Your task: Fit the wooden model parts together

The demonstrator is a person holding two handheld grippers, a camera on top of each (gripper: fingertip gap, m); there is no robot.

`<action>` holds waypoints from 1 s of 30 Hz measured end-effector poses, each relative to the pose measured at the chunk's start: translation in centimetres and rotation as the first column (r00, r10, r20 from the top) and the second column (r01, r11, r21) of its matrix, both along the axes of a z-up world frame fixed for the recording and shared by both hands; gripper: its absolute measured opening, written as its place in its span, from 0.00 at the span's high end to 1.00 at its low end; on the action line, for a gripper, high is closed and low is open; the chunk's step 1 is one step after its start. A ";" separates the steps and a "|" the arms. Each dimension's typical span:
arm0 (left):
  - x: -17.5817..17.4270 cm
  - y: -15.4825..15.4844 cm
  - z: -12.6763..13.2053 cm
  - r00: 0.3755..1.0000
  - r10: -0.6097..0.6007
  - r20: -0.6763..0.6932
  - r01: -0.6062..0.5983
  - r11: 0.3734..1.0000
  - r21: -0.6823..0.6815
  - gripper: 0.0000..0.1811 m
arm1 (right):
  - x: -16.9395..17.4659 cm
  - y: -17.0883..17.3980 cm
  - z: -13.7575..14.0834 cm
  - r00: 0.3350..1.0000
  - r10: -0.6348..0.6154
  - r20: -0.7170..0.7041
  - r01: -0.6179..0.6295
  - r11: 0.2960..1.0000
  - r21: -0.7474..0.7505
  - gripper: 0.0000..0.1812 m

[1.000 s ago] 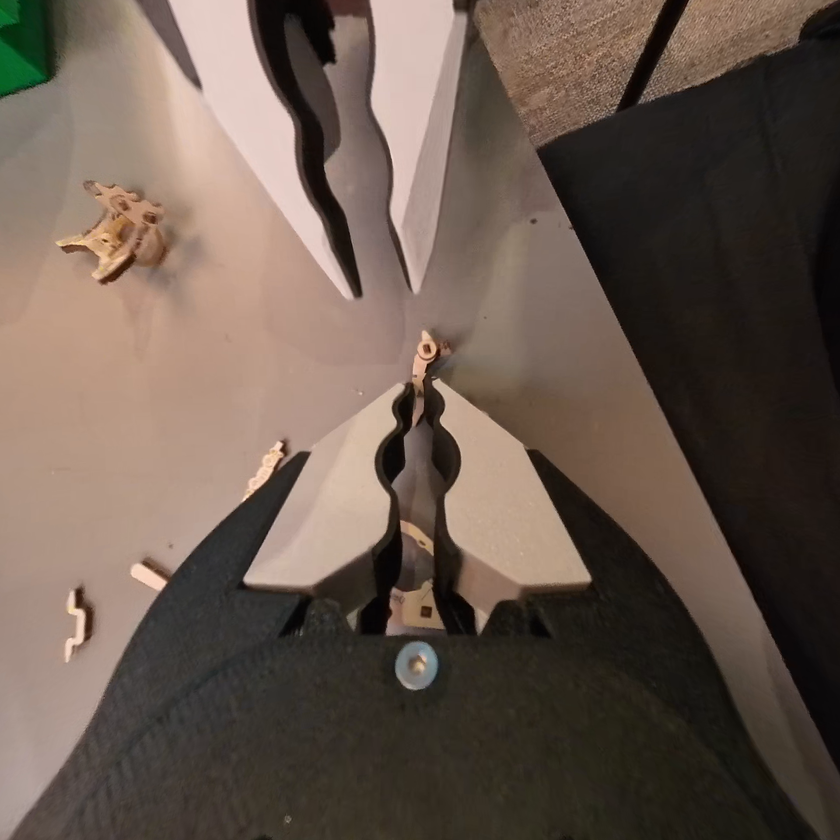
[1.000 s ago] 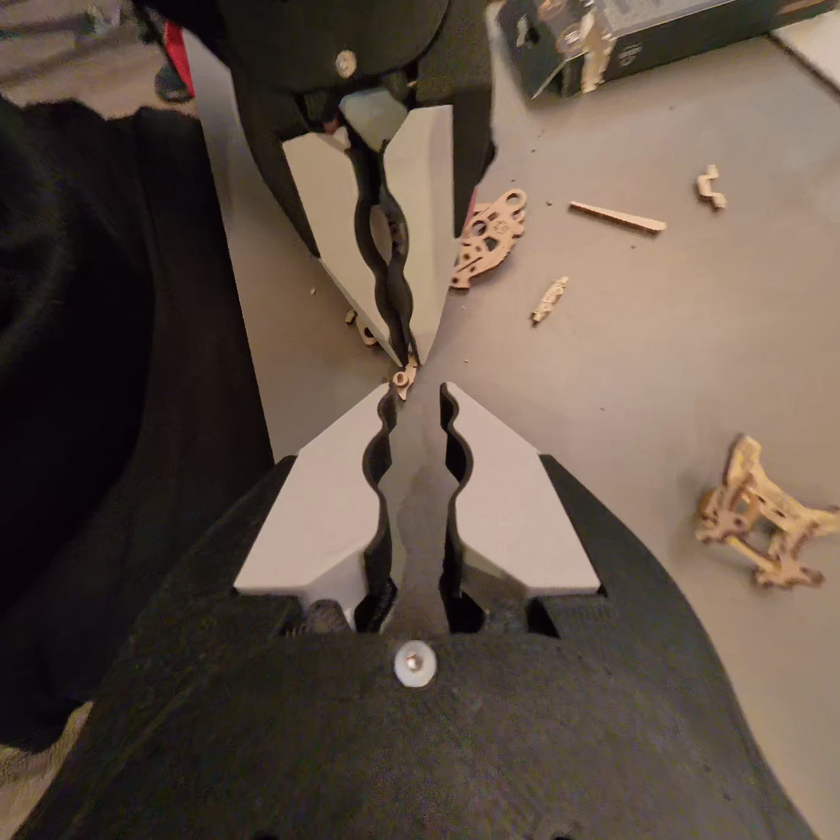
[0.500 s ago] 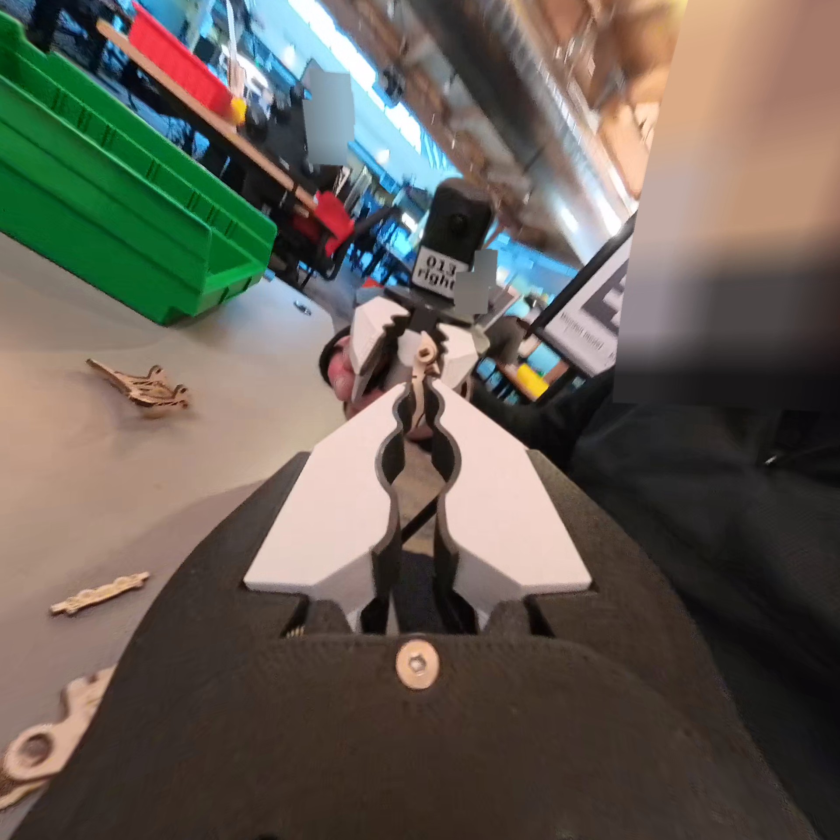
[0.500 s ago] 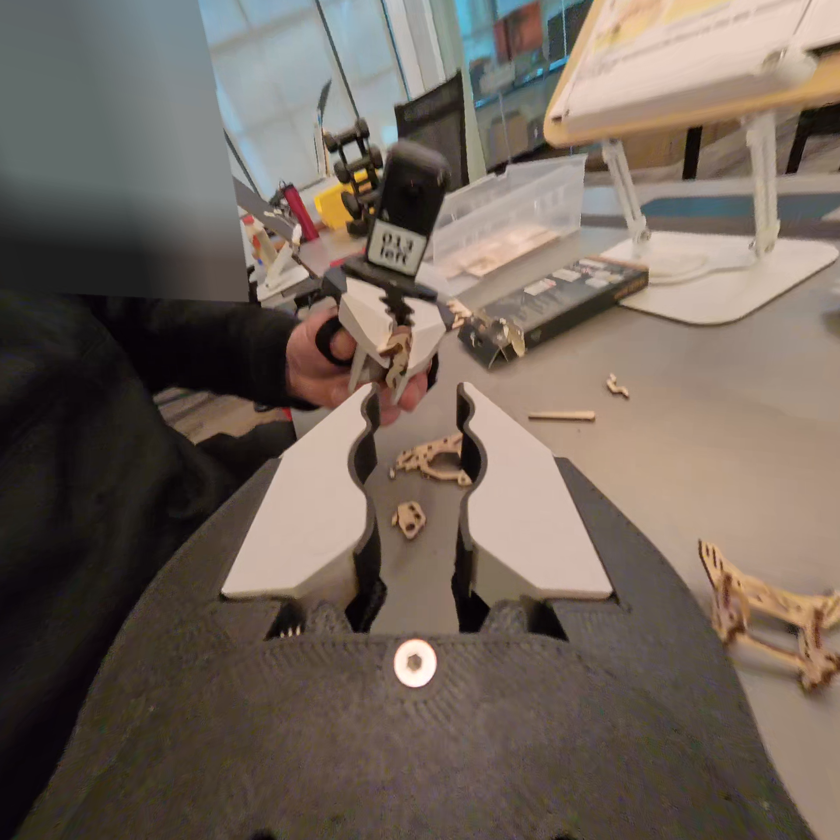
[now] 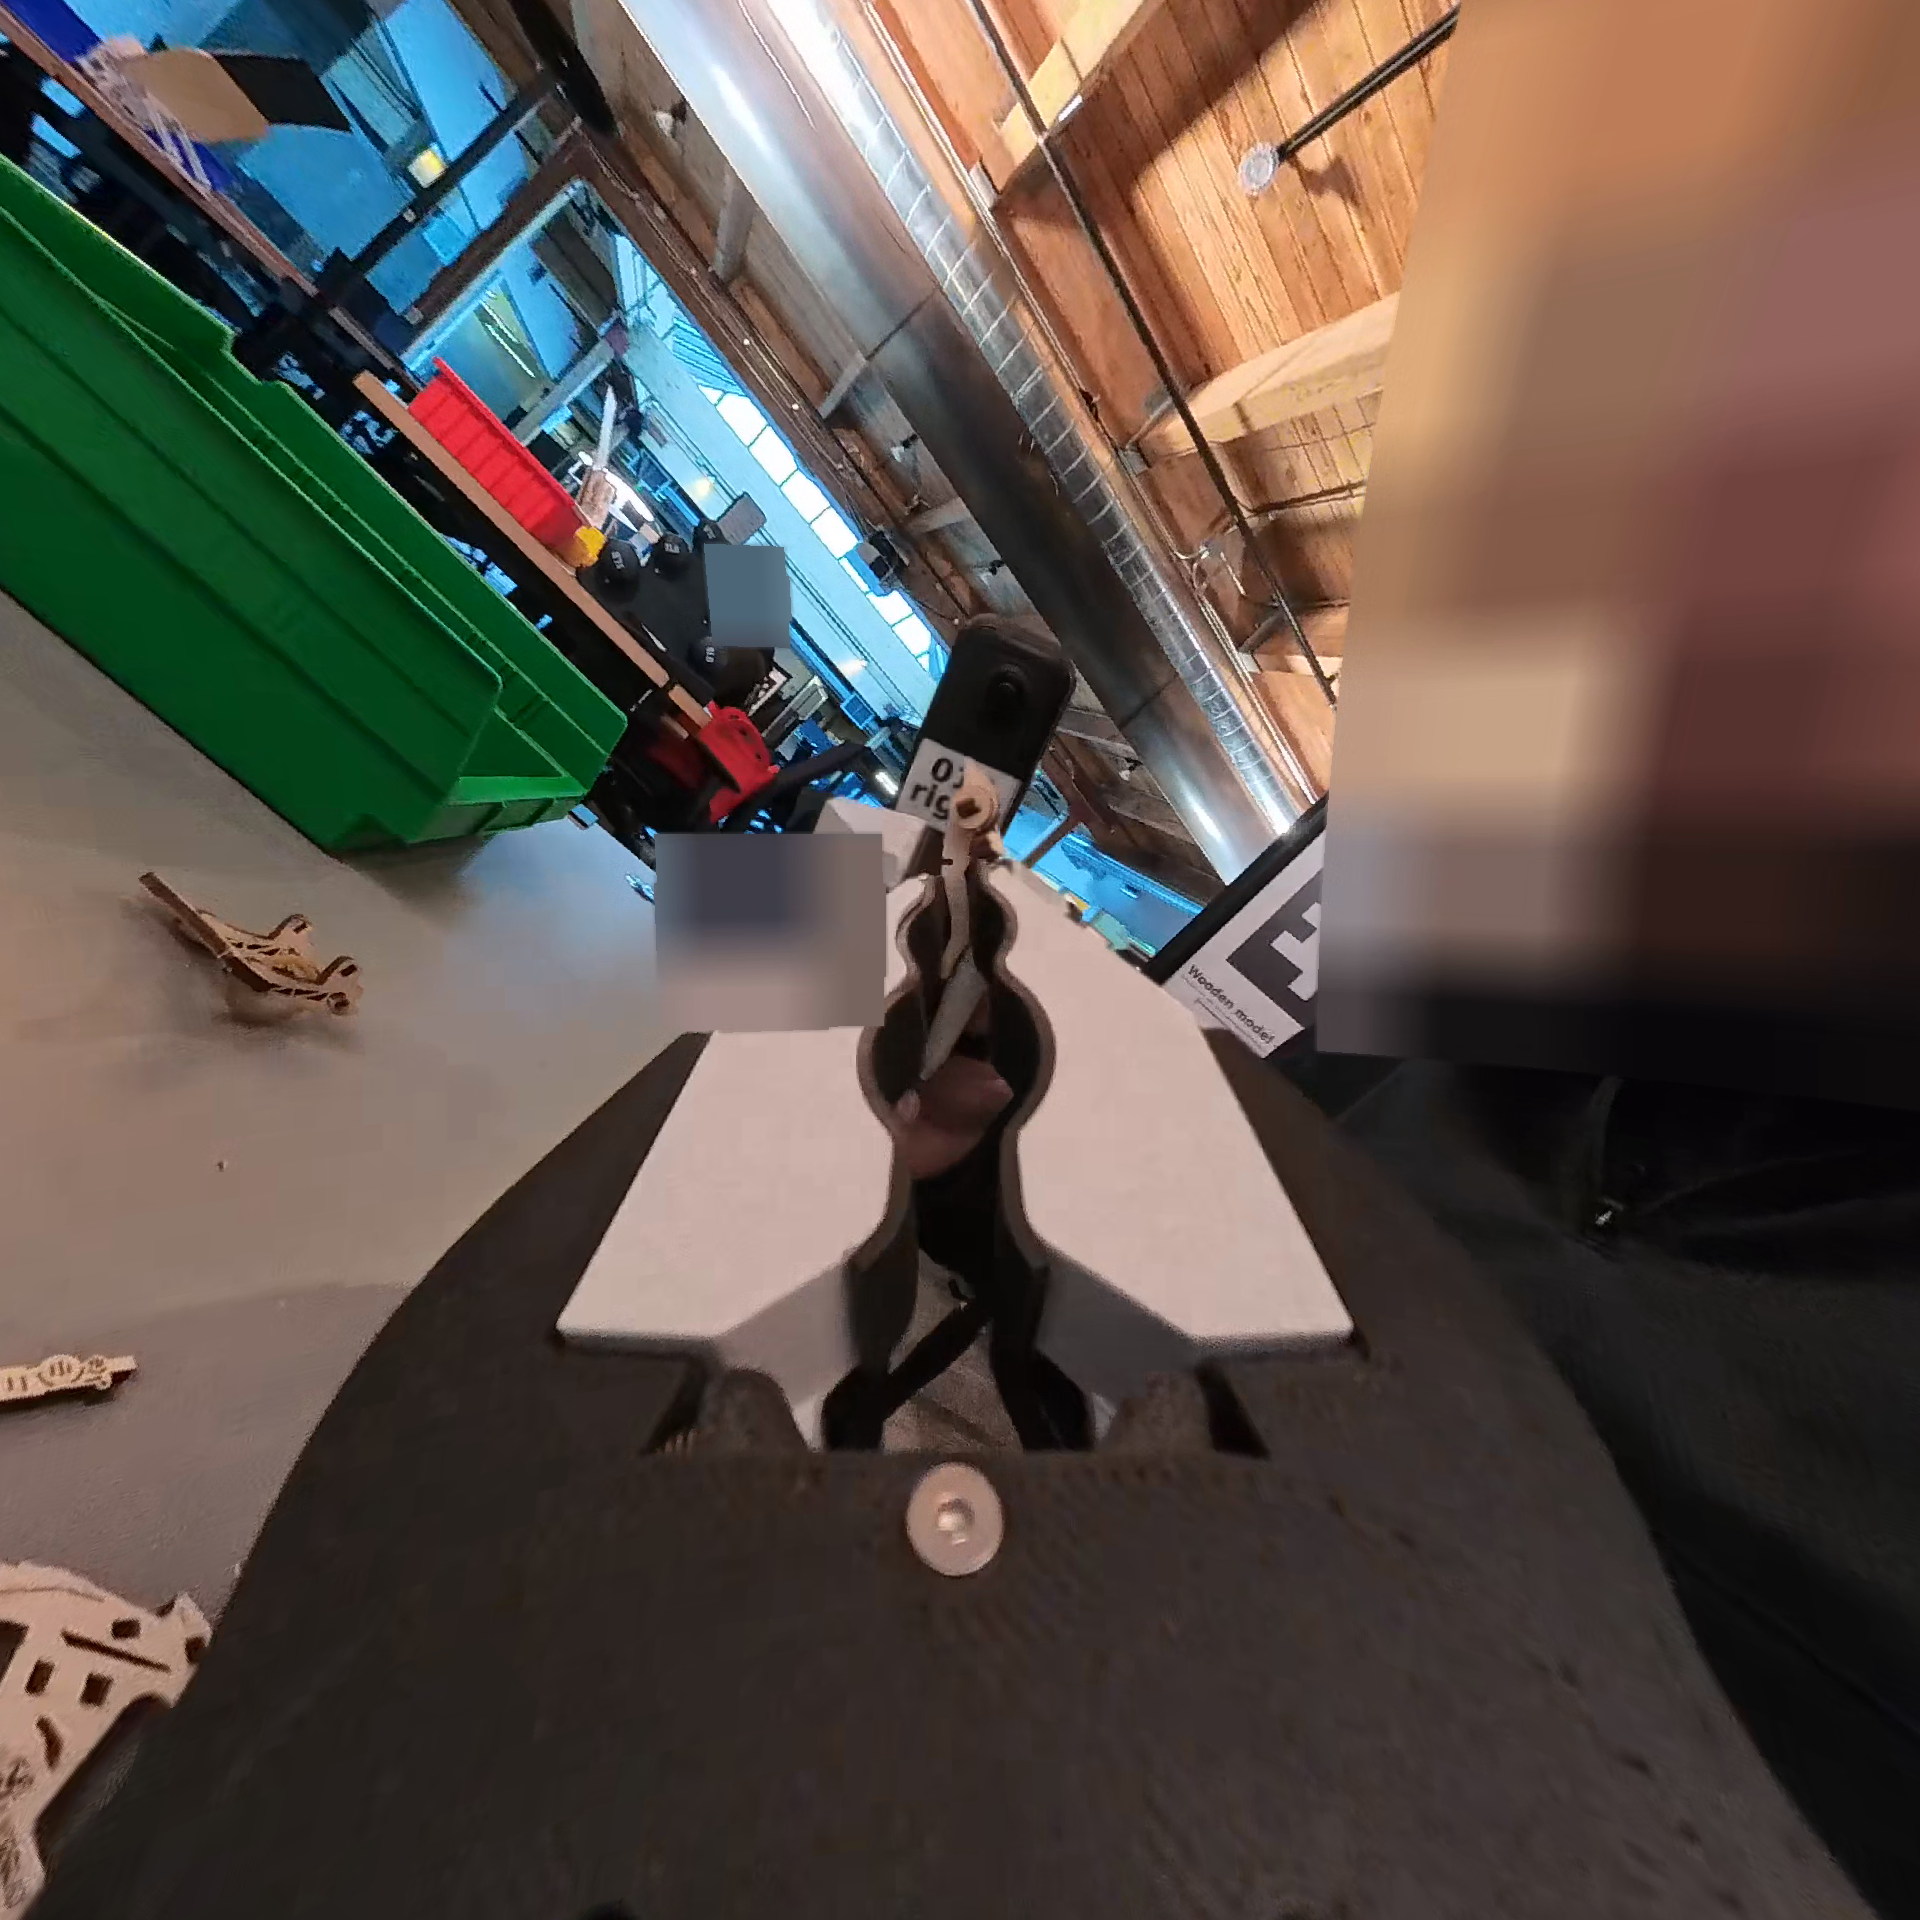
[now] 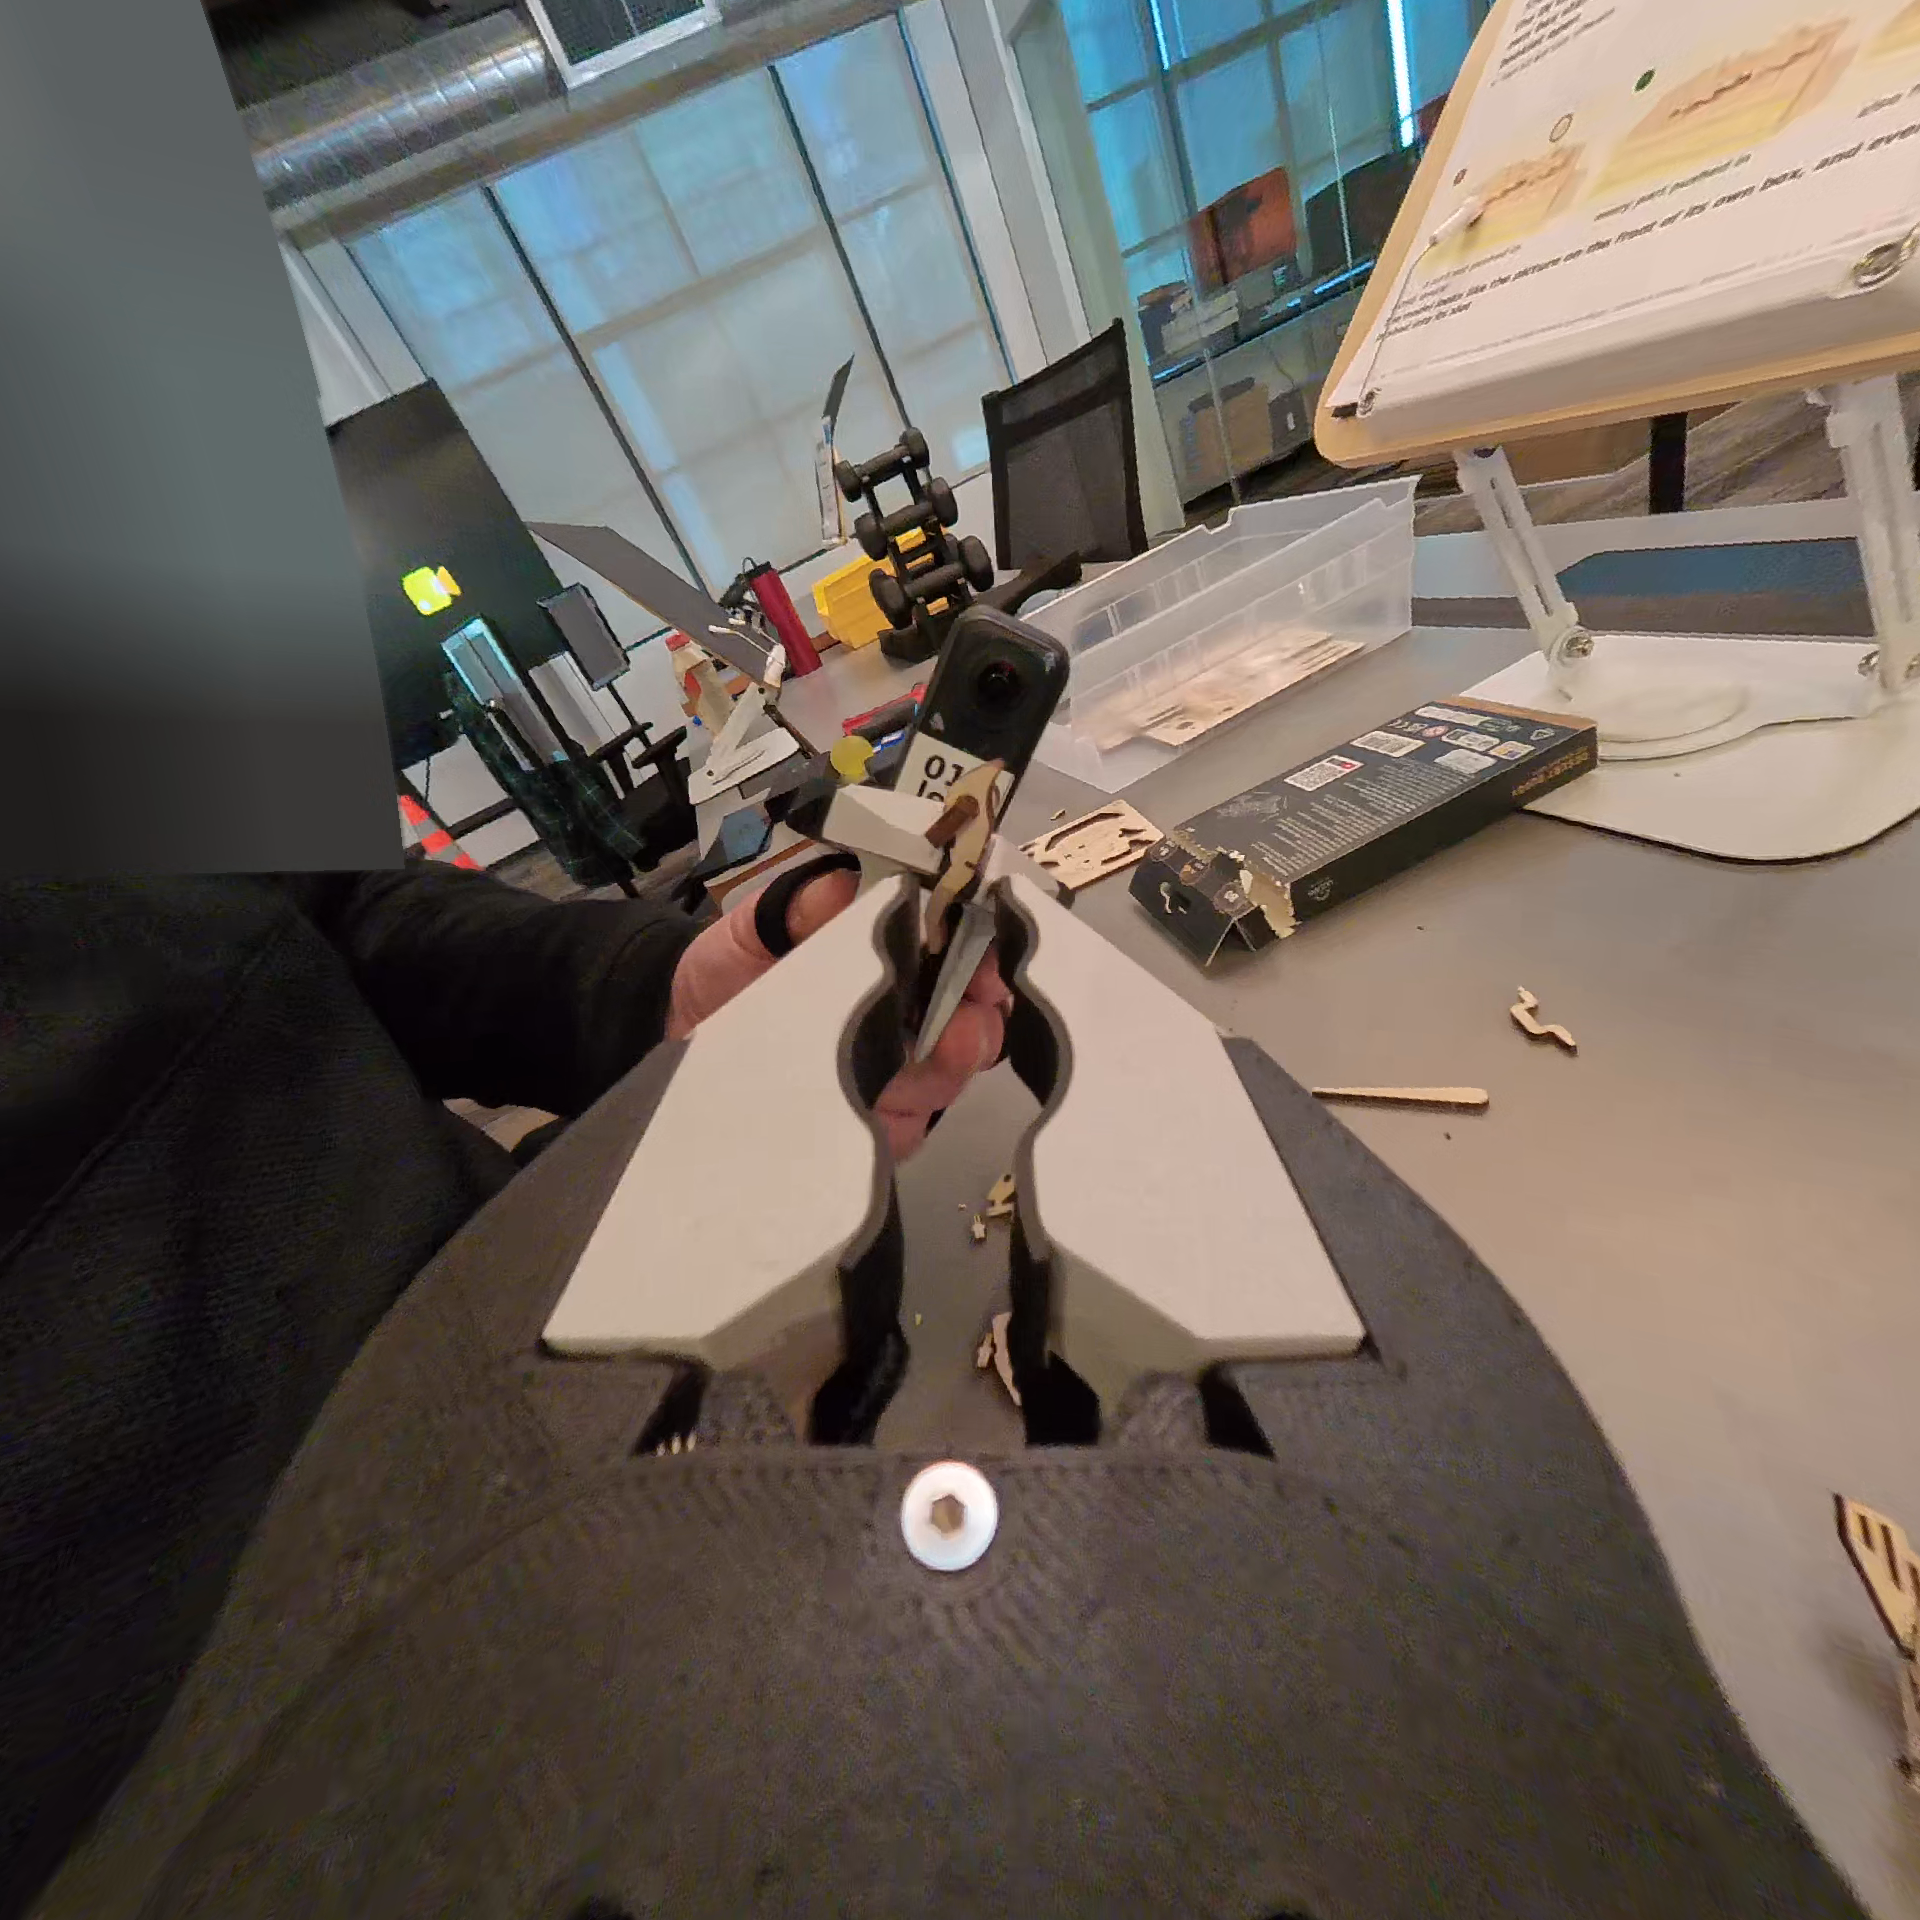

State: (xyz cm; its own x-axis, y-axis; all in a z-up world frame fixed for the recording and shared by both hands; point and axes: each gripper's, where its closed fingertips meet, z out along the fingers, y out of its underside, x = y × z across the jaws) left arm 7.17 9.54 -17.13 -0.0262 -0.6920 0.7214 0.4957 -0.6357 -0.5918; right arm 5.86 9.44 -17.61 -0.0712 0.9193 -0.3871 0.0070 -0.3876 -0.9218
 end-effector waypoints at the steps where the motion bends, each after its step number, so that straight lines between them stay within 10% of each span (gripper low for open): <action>1: 0.0 0.0 0.0 1.000 0.011 -0.002 -0.011 1.000 -0.001 0.99 | -0.1 0.0 0.0 1.000 -0.002 0.006 0.002 1.000 0.007 0.92; 30: -4.7 -1.6 -4.4 0.941 0.228 -0.249 -0.263 0.958 -0.118 0.85 | -3.6 -2.1 -4.9 0.985 0.138 0.107 -0.129 0.988 -0.087 1.00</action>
